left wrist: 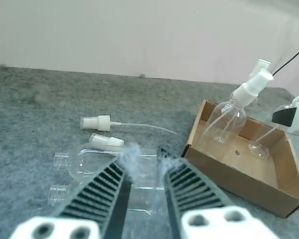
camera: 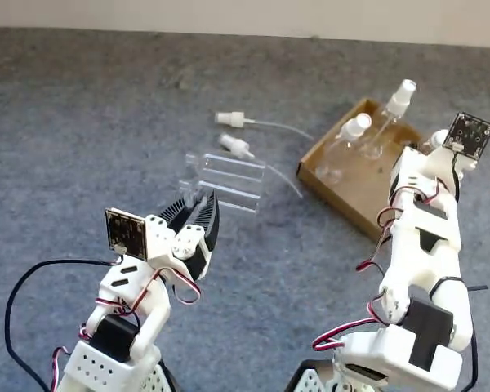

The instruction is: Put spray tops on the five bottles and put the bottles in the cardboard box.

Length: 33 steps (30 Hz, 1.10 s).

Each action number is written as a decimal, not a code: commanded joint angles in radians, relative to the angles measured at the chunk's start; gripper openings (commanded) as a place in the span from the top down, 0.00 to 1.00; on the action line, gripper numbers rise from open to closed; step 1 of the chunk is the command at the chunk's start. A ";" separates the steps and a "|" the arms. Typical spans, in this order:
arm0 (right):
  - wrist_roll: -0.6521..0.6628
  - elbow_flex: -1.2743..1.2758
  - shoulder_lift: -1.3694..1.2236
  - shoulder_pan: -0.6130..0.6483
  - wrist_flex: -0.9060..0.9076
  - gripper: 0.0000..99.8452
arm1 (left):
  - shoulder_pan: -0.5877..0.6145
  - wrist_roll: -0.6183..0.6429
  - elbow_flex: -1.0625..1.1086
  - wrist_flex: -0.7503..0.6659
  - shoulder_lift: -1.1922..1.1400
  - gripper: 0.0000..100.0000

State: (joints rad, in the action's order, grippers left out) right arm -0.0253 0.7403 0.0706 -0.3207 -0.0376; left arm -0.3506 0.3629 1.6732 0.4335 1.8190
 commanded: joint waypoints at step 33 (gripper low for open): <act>0.089 -0.099 -0.096 -0.007 0.001 0.86 | 0.005 0.009 0.019 0.002 0.016 0.97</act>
State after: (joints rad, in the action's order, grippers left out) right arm 0.0437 0.6544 -0.0199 -0.3207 -0.0376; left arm -0.3506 0.3629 1.6732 0.4335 1.8190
